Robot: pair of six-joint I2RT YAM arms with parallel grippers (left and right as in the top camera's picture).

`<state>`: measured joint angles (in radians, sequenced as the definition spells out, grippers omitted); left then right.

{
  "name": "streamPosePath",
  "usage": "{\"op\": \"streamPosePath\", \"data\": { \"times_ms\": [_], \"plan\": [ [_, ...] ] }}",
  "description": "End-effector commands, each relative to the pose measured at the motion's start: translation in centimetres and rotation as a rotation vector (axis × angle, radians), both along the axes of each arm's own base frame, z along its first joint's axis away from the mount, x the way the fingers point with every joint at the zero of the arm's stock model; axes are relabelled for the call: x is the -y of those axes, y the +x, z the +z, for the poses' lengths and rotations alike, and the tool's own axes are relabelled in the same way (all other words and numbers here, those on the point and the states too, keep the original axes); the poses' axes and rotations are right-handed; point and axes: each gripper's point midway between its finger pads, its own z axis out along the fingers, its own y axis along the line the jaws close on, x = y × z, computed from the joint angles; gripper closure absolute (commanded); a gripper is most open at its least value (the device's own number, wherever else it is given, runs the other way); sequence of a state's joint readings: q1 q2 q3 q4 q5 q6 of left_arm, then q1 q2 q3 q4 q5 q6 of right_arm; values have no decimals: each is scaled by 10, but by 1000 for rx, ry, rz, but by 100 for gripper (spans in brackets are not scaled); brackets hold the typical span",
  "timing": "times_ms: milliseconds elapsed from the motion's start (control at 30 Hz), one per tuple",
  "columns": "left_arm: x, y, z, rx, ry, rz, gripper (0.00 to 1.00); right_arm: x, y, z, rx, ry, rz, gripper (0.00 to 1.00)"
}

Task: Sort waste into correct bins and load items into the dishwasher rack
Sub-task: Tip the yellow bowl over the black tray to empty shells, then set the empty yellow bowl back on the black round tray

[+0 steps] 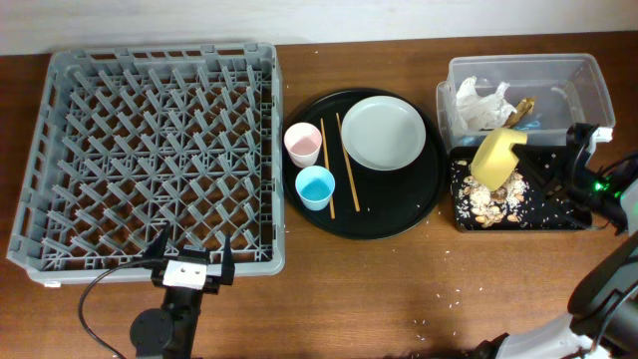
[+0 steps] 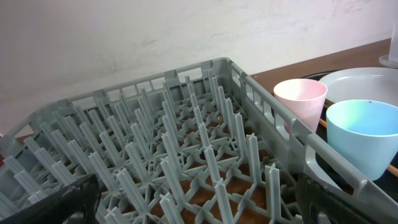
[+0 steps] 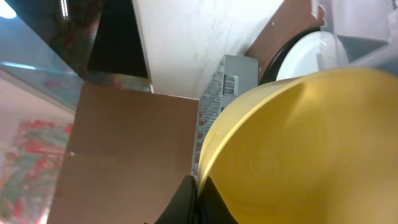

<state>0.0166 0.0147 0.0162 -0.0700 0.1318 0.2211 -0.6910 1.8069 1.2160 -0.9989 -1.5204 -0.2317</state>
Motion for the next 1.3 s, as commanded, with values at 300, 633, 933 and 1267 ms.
{"op": "streamPosePath", "data": {
  "times_ms": [300, 633, 933, 1267],
  "plan": [
    [0, 0, -1, 4, 11, -5, 0, -87, -10, 35, 147, -263, 228, 96],
    [0, 0, -1, 4, 11, -5, 1, -180, 1, -42, -196, -967, 338, 96],
    [0, 0, -1, 4, 11, -5, 0, -215, 4, -102, -307, -1295, 304, 96],
    [0, 0, -1, 4, 11, -5, 0, -215, 2, -135, -374, -1335, 353, 77]
  ]
}}
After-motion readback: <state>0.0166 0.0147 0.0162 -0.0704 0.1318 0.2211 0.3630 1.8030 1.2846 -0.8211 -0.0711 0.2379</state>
